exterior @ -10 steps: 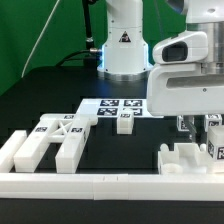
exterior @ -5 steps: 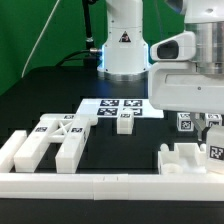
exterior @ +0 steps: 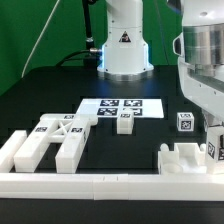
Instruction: Assemble chair
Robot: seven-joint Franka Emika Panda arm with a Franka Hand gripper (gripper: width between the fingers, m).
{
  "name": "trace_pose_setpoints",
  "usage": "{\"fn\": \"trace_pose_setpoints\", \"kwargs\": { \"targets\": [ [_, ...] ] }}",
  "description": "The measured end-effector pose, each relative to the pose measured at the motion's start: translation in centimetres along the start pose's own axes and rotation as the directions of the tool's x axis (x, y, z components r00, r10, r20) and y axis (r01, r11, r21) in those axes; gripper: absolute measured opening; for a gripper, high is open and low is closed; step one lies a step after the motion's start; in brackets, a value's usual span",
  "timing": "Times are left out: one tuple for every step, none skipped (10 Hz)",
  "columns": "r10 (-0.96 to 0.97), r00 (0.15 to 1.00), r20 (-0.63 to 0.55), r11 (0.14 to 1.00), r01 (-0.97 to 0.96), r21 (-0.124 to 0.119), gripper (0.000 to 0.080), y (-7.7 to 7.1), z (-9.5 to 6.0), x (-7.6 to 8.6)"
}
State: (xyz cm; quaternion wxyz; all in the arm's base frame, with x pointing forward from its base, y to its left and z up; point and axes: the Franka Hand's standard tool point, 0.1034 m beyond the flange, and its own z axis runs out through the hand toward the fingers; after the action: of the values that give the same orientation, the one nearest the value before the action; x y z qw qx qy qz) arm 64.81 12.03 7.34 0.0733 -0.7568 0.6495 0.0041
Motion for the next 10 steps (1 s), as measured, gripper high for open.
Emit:
{"fn": "trace_pose_setpoints", "kwargs": {
  "targets": [
    [-0.057, 0.998, 0.0, 0.998, 0.057, -0.001, 0.0288, 0.02, 0.01, 0.01],
    [-0.059, 0.998, 0.0, 0.998, 0.059, -0.001, 0.0288, 0.02, 0.01, -0.03],
    [-0.202, 0.979, 0.001, 0.979, 0.202, -0.022, 0.0469, 0.23, 0.0, -0.14],
    [-0.419, 0.908, -0.006, 0.908, 0.419, -0.02, 0.0595, 0.05, -0.07, -0.27],
    [-0.576, 0.818, -0.005, 0.818, 0.576, -0.018, 0.0595, -0.02, -0.07, -0.5],
    [-0.703, 0.711, -0.002, 0.711, 0.703, -0.019, 0.0638, 0.0, -0.05, -0.78],
    [-0.746, 0.665, -0.004, 0.665, 0.746, -0.02, 0.0638, 0.02, -0.12, -0.84],
    [-0.787, 0.617, -0.003, 0.617, 0.787, -0.021, 0.0647, 0.04, -0.06, -0.73],
    [-0.815, 0.58, -0.002, 0.579, 0.815, -0.022, 0.0647, 0.04, -0.05, -0.7],
    [-0.886, 0.464, -0.002, 0.464, 0.885, -0.029, 0.0649, -0.02, -0.08, -0.54]
  ]
}}
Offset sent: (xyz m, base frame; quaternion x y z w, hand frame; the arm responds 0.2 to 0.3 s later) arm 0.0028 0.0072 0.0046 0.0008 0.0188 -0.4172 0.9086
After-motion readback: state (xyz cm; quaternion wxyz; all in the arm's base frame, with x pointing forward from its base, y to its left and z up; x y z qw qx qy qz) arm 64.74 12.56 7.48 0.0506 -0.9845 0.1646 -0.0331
